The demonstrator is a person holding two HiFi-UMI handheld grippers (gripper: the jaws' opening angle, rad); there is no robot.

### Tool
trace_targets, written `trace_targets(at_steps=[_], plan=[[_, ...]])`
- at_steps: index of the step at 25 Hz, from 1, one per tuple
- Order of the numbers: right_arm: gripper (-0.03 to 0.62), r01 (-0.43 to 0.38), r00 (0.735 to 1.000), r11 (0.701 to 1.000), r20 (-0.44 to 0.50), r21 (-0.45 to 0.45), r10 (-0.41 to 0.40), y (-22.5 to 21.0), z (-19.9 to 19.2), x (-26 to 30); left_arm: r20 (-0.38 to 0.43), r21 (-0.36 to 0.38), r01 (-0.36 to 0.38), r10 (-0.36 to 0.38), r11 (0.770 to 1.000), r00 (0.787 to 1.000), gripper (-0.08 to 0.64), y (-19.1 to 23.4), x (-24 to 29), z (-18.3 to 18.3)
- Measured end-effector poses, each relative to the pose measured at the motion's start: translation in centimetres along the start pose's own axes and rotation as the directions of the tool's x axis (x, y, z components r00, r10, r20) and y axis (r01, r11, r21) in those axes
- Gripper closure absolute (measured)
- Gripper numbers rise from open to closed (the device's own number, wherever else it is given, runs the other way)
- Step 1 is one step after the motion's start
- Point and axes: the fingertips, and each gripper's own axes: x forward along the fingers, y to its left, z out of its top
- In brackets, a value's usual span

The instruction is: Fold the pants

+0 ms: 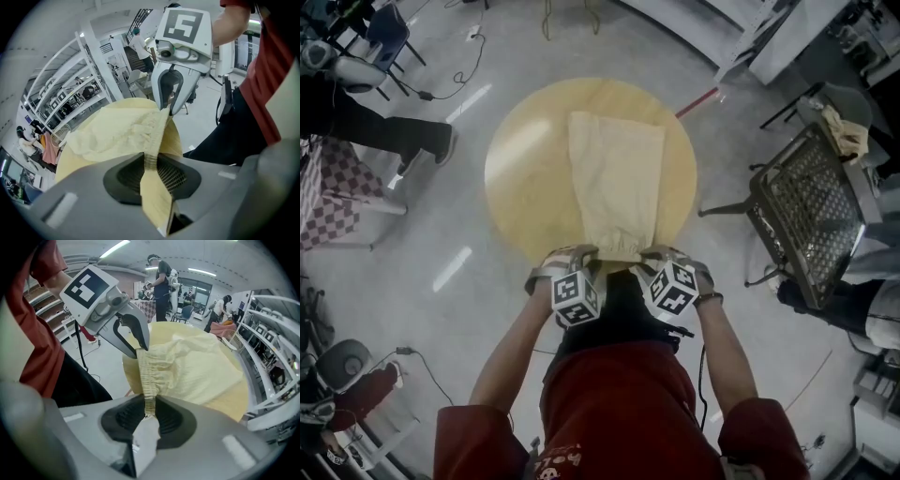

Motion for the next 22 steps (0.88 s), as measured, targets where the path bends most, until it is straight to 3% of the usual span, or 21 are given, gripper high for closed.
trace_targets(at_steps=[10, 22], plan=[[0.52, 0.052, 0.998, 0.998, 0.045, -0.022, -0.051, 2.5, 0.4, -3.2, 0.008, 0.014, -0.031, 0.031, 0.999, 1.0, 0.466, -2.3, -2.9, 1.0], [0.52, 0.161, 0.981, 0.987, 0.116, -0.031, -0.156, -2.7, 4.3, -6.5, 0.039, 0.027, -0.127, 0.126, 0.992, 0.991, 0.466, 4.0, -5.3, 3.7]])
